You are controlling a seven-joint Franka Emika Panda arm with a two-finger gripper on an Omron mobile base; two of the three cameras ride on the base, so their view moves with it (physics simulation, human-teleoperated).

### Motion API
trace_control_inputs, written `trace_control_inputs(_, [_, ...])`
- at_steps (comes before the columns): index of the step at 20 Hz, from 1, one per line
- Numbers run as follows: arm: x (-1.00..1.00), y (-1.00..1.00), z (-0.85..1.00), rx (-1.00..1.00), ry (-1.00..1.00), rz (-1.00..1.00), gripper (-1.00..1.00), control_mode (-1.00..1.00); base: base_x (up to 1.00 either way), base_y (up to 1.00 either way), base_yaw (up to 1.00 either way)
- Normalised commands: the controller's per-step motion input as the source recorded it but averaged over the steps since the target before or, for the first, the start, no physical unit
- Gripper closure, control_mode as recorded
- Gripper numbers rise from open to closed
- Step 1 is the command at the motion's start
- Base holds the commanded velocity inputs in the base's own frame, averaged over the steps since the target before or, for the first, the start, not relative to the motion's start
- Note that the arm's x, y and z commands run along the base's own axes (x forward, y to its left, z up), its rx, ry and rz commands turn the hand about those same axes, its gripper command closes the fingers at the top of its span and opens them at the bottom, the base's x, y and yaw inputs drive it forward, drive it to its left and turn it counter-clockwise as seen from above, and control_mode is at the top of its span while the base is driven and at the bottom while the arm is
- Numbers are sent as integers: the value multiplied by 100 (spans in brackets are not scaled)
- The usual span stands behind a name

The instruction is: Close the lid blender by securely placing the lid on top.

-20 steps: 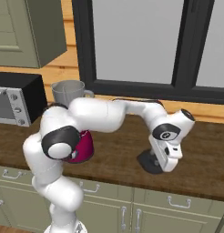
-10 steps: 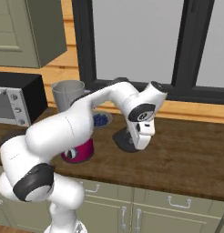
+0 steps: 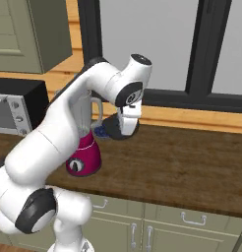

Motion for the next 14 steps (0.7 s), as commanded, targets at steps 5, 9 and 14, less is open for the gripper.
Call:
trace_control_inputs(5, [3, 23, 100, 0, 0, -2, 100, -100, 0, 0, 0])
trace_control_inputs(9, [9, 34, 100, 0, 0, 0, 100, -100, 0, 0, 0])
trace_control_inputs(14, [45, 100, 35, 0, 0, 0, 100, -100, 0, 0, 0])
